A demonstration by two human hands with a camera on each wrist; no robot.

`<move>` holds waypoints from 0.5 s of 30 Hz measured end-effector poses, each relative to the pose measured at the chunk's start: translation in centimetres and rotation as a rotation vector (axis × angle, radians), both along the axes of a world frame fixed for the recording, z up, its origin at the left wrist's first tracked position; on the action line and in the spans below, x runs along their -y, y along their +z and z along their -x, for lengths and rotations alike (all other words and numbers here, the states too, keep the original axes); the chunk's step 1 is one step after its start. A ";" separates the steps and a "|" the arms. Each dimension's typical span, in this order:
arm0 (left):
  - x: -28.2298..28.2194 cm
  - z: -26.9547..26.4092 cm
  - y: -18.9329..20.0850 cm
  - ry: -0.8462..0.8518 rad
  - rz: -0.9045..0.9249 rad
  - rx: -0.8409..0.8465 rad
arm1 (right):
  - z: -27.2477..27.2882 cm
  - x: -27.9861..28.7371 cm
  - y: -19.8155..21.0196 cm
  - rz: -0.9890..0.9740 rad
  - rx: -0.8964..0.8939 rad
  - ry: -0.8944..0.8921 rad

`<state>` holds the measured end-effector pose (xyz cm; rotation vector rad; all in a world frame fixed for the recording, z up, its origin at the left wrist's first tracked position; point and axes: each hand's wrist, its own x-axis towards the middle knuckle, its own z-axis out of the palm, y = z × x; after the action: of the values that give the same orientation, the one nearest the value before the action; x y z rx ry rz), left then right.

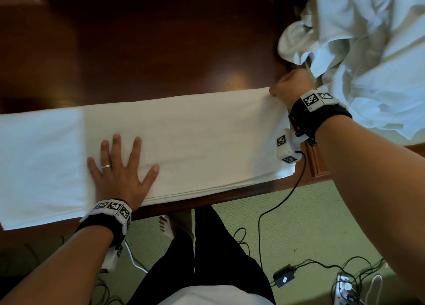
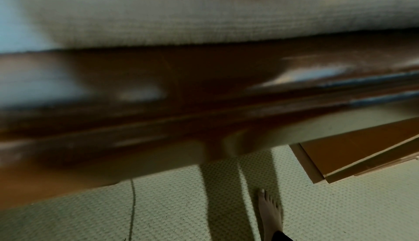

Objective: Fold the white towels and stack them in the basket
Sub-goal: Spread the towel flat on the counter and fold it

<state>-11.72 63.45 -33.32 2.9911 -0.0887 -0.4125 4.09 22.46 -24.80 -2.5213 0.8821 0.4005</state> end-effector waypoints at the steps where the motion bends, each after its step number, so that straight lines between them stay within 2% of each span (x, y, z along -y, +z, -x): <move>1: 0.0 0.0 0.0 0.002 -0.001 -0.001 | 0.0 0.0 0.1 0.006 0.003 0.011; 4: 0.0 0.0 0.0 0.005 -0.004 -0.005 | 0.7 -0.3 0.5 0.044 -0.065 0.030; 8: -0.1 0.1 -0.1 0.005 -0.006 -0.004 | 1.1 -0.2 0.3 -0.021 -0.087 -0.072; 12: -0.2 0.1 -0.2 0.007 -0.009 -0.009 | 0.4 -0.2 -0.1 -0.104 0.014 -0.200; 14: -0.1 0.1 -0.2 0.010 -0.009 -0.008 | 0.0 -0.2 -0.1 -0.148 0.067 -0.231; 15: -0.1 0.1 -0.1 0.009 -0.011 -0.007 | 0.0 -0.1 -0.3 -0.165 0.054 -0.190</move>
<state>-11.81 63.56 -33.45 2.9997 -0.0729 -0.4243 4.05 22.56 -25.09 -2.2653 1.0136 0.3278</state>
